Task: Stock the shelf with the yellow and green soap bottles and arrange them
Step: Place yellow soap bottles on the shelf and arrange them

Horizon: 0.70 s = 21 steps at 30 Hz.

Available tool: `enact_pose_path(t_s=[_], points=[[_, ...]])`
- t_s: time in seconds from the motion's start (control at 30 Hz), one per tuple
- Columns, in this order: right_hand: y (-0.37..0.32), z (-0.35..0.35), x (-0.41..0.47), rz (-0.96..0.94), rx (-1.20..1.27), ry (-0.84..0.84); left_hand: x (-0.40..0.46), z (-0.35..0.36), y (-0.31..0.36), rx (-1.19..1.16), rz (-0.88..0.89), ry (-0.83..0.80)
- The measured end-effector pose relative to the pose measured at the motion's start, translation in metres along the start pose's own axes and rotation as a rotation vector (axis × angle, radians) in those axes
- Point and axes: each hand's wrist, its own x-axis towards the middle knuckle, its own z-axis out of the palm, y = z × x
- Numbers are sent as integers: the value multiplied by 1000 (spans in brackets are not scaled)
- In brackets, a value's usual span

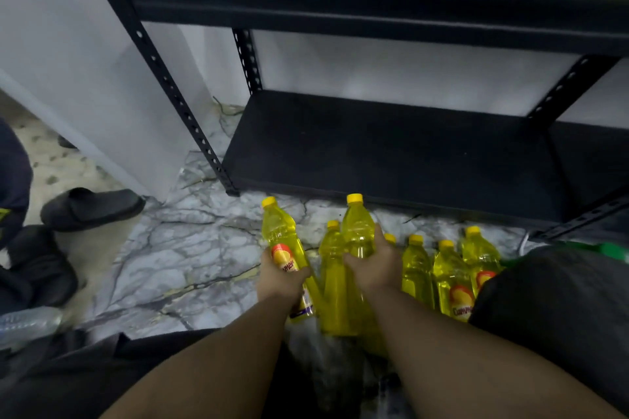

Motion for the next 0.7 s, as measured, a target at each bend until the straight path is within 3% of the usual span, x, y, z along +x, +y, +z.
enact_pose_path(t_s=[0.3,0.7], points=[[-36,-90,-17,-291,61,91,-67,-16,70,-43,316,34],[-37,-226,-42,-365,392,373,-173,14,169,-187,727,-73]])
